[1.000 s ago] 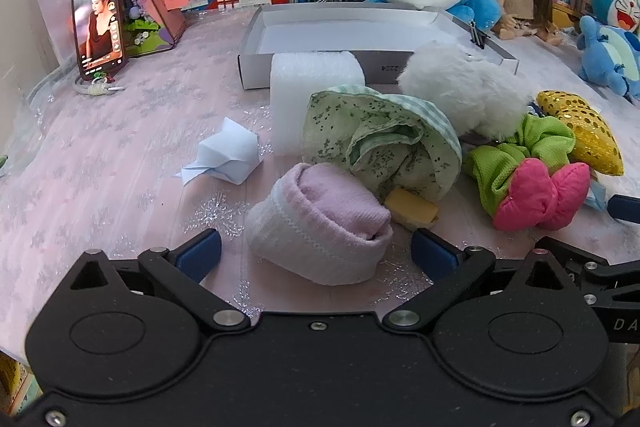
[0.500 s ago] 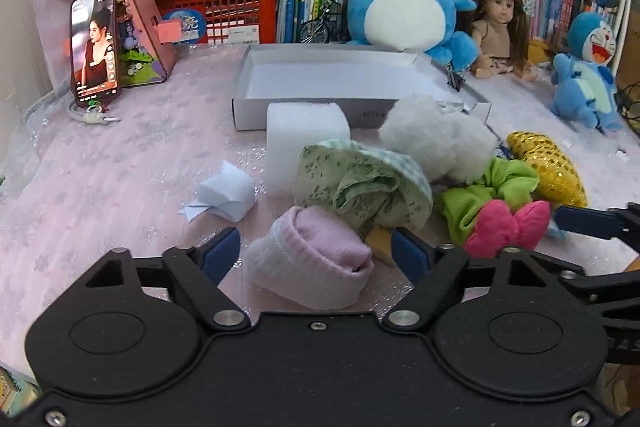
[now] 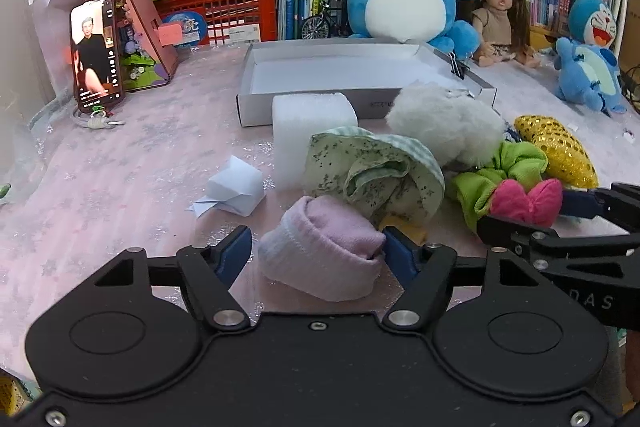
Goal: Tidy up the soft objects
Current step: 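Grasp the lilac knit hat with left tool while right tool grasps the pink bow, then carry the lilac hat and pink bow into the white box with both tools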
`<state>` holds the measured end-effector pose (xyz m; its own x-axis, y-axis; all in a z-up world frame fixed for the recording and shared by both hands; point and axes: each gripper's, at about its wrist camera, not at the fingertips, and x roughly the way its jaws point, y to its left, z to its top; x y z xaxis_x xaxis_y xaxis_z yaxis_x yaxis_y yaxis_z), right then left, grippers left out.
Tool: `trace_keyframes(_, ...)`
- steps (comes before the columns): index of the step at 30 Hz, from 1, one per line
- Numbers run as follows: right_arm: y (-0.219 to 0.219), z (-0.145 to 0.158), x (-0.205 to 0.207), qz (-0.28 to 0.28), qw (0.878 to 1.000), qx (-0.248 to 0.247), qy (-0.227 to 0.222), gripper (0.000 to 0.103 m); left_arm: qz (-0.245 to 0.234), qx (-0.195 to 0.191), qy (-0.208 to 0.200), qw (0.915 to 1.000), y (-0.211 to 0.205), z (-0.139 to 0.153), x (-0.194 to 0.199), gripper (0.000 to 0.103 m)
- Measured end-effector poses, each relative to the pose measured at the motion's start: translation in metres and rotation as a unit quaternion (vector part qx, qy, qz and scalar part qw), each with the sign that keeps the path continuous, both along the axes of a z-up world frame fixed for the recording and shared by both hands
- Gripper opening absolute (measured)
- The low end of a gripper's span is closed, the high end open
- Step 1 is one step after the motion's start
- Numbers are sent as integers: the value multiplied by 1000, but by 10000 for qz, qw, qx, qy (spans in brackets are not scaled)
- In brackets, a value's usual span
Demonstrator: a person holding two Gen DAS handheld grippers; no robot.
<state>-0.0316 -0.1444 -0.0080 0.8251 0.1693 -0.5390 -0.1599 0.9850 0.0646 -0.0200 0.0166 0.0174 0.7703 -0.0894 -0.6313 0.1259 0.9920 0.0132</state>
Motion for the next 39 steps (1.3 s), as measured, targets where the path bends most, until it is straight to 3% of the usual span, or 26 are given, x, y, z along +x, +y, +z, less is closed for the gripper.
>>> trace_keyframes(7,3,-3,9,-47,10000,-65,-11,76,-32,103,107,9999,-4,-10,5,68)
trace_keyframes(16,1,6,2,0,9997,26,-241,59,49,-35,55,10000,-1,-4,4,47)
trace_keyframes(25,-10,47,-3,-120,9944,218,-1028,55,15,-258,-472,9986,8,33,1,47)
trace_keyframes(30,-14,60,-5,-185,9910,129,-1320,55,124,-438,-547,9975,17,44,6,47)
trace_keyframes(39,-27,65,-2,-416,9890,169,-1408,55,242,-556,-535,9967,29,48,16,47)
